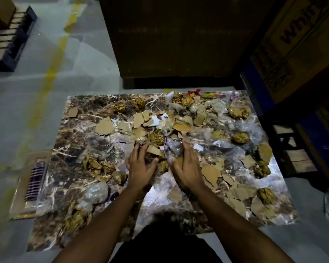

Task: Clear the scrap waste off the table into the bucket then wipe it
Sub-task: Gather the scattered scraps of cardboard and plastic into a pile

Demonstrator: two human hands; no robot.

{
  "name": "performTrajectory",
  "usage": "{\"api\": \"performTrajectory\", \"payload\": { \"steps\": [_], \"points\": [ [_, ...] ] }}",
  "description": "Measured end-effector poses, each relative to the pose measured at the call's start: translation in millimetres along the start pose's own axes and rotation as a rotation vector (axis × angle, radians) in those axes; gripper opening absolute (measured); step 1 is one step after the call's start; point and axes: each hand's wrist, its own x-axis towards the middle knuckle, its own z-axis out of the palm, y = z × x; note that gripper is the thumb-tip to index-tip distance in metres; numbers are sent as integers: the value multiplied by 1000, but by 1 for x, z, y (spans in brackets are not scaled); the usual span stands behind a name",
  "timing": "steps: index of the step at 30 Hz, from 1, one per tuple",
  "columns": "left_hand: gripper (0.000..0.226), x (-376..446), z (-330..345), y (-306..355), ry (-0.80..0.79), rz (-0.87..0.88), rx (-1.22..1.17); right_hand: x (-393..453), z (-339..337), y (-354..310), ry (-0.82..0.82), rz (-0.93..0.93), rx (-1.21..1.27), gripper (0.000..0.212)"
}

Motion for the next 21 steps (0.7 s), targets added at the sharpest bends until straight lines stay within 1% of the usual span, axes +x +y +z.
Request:
{"api": "performTrajectory", "payload": {
  "steps": [2, 5, 8, 10, 12, 14, 16, 18, 21],
  "points": [
    [72, -6, -12, -8, 46, 40, 76, -8, -14, 0, 61, -21, 59, 73],
    [71, -21, -29, -23, 130, 92, 207, -26, -31, 16, 140, -4, 17, 63],
    [69, -44, -40, -35, 239, 57, 350, -46, -35, 42, 345, 110, -261, 58],
    [66, -61, -43, -41, 317, -44, 393, -60, -33, 56, 428, 233, -366, 61],
    [65, -77, -38, -47, 339, -157, 388, -75, -25, 67, 389, 357, -362, 68],
    [65, -83, -31, -50, 296, -211, 366, -83, -12, 77, 281, 415, -329, 74],
    [66, -81, -22, -50, 226, -174, 321, -85, 0, 85, 185, 402, -332, 81],
    [69, -78, -15, -44, 168, -76, 317, -83, 6, 85, 140, 359, -320, 86],
    [75, -71, -7, -34, 122, 19, 263, -74, 9, 73, 106, 275, -236, 80]
  ]
}}
